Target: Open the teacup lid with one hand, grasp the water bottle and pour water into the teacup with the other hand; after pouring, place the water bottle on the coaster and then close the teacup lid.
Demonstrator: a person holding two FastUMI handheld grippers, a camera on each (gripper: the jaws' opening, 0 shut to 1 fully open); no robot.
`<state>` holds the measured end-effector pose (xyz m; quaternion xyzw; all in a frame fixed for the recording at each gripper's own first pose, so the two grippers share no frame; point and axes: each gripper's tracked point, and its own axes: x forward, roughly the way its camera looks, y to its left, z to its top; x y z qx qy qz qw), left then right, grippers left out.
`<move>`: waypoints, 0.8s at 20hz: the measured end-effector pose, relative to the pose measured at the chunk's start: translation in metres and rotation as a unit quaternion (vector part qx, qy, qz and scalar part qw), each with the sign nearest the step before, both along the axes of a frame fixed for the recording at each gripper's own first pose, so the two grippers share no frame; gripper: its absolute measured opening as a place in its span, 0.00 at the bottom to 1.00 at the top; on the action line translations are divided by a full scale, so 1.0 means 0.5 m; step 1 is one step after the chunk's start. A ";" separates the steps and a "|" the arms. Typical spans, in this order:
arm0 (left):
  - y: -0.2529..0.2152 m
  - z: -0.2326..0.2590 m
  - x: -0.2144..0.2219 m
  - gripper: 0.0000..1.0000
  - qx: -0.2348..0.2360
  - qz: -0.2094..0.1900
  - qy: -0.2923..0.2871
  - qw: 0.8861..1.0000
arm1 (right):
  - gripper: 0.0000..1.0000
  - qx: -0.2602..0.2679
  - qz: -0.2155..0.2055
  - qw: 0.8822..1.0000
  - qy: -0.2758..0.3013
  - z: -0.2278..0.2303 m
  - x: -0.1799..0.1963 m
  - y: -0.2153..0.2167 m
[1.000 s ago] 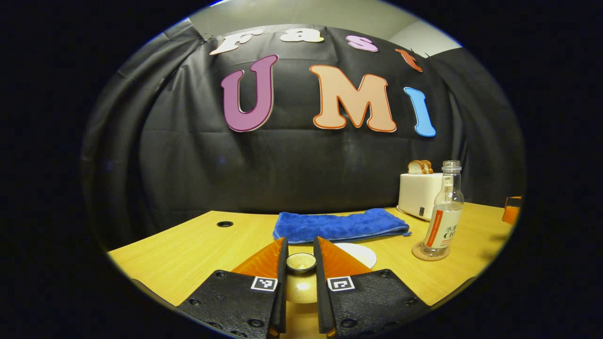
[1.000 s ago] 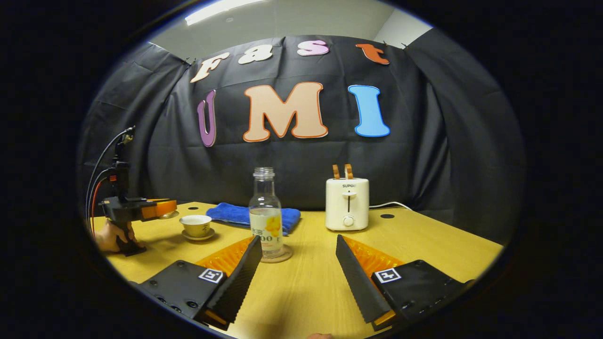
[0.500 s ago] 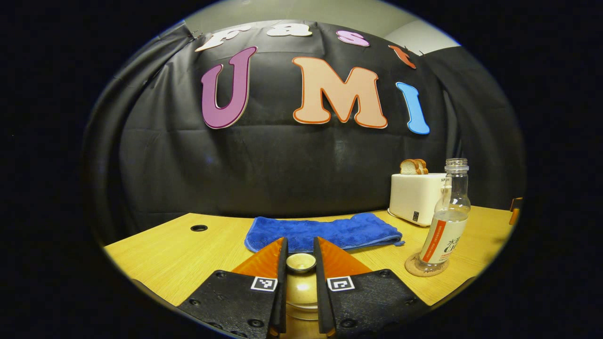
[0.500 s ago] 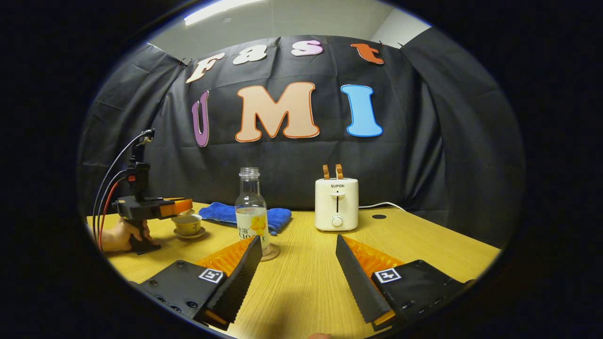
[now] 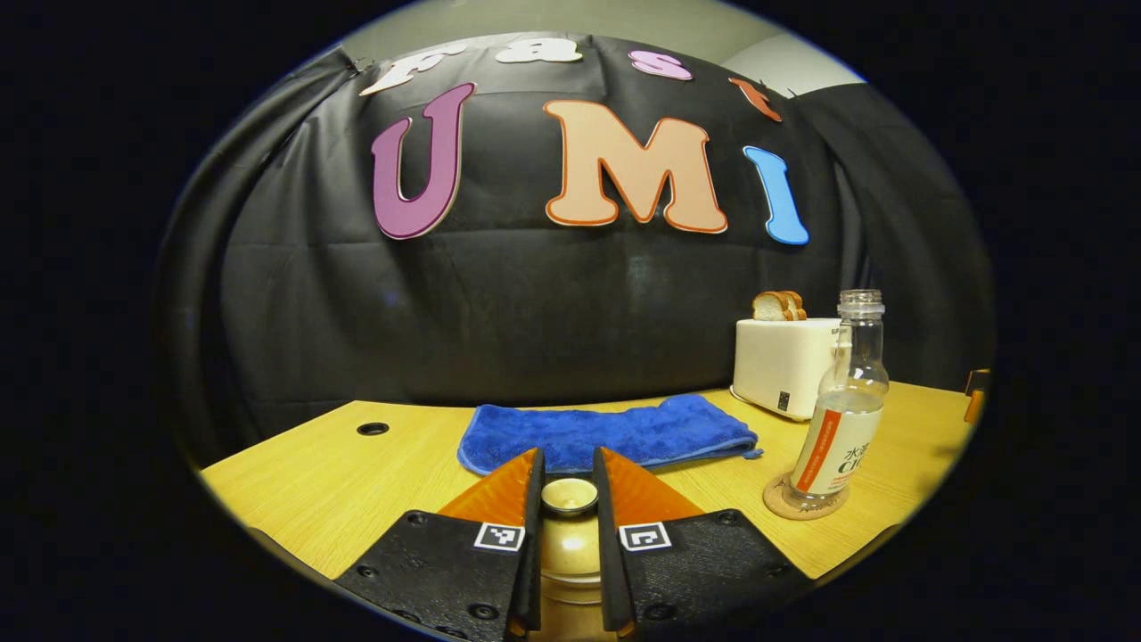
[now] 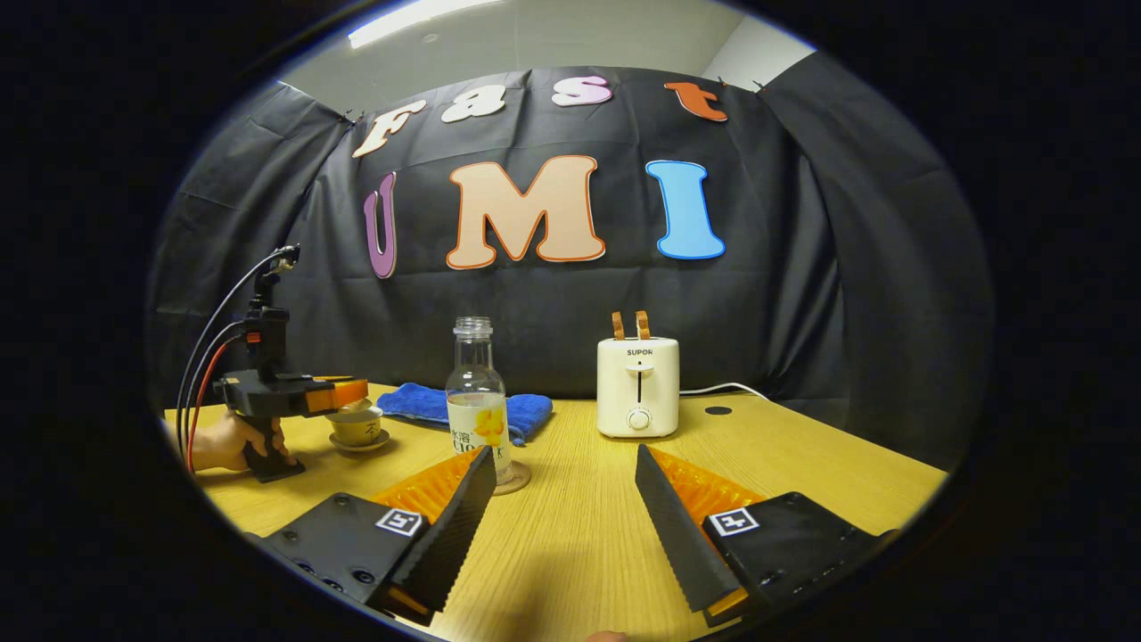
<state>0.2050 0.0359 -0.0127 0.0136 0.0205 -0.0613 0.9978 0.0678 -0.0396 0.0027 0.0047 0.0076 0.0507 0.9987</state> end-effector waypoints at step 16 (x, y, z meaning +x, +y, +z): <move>-0.008 -0.033 0.003 0.29 0.050 0.011 0.052 0.997 | 1.00 0.000 0.005 1.000 0.000 0.000 0.002 0.002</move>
